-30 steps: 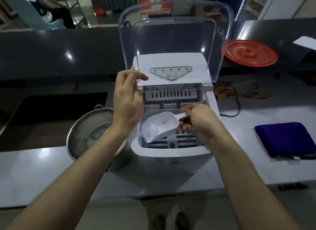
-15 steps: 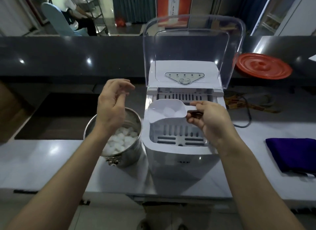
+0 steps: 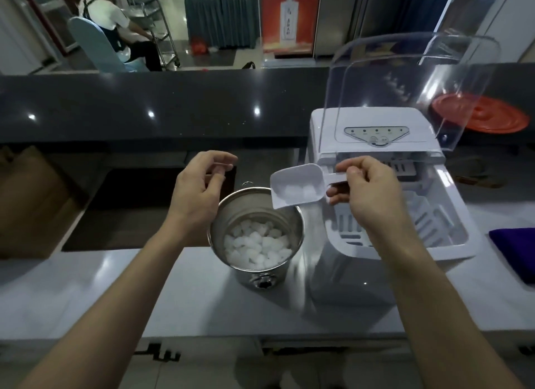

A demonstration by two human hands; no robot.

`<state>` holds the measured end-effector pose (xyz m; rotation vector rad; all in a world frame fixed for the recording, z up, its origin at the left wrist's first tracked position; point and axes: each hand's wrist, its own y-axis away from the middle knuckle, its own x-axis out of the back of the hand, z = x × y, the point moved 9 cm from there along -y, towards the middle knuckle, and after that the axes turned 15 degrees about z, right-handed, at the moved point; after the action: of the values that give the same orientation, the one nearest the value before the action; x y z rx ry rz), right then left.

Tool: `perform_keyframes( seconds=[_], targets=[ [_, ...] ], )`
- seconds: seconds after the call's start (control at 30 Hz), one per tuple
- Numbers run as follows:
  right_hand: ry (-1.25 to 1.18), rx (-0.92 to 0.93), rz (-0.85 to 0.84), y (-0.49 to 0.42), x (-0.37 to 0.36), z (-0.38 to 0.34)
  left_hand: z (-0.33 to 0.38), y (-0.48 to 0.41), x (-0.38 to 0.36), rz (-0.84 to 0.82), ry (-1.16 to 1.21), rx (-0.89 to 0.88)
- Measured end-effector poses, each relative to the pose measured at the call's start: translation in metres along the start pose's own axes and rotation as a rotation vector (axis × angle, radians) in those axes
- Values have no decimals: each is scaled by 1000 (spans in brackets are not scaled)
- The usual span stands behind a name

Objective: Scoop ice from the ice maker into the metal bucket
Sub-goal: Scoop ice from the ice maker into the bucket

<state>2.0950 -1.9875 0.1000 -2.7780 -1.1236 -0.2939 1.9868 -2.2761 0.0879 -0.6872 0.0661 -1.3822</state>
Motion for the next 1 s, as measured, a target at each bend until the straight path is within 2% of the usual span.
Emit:
perform_keyframes(
  seconds=[0.13, 0.23, 0.33, 0.47, 0.67, 0.83, 1.0],
  targets=[
    [236, 300, 15, 19, -16, -21, -13, -1, 9, -33, 5, 18],
    [296, 394, 13, 29, -27, -27, -19, -1, 8, -58, 35, 32],
    [312, 411, 32, 32, -25, -28, -18, 0, 3, -76, 52, 33],
    [231, 329, 85, 25, -8, -22, -10, -2, -7, -104, 57, -1],
    [46, 263, 247, 4, 41, -17, 40, 0, -46, -160, 65, -131],
    [32, 338, 323, -14, 81, -19, 84, 4, -90, -127, 59, -266],
    [12, 397, 330, -37, 108, -10, 103, 9, -133, -114, 57, -241]
  ],
)
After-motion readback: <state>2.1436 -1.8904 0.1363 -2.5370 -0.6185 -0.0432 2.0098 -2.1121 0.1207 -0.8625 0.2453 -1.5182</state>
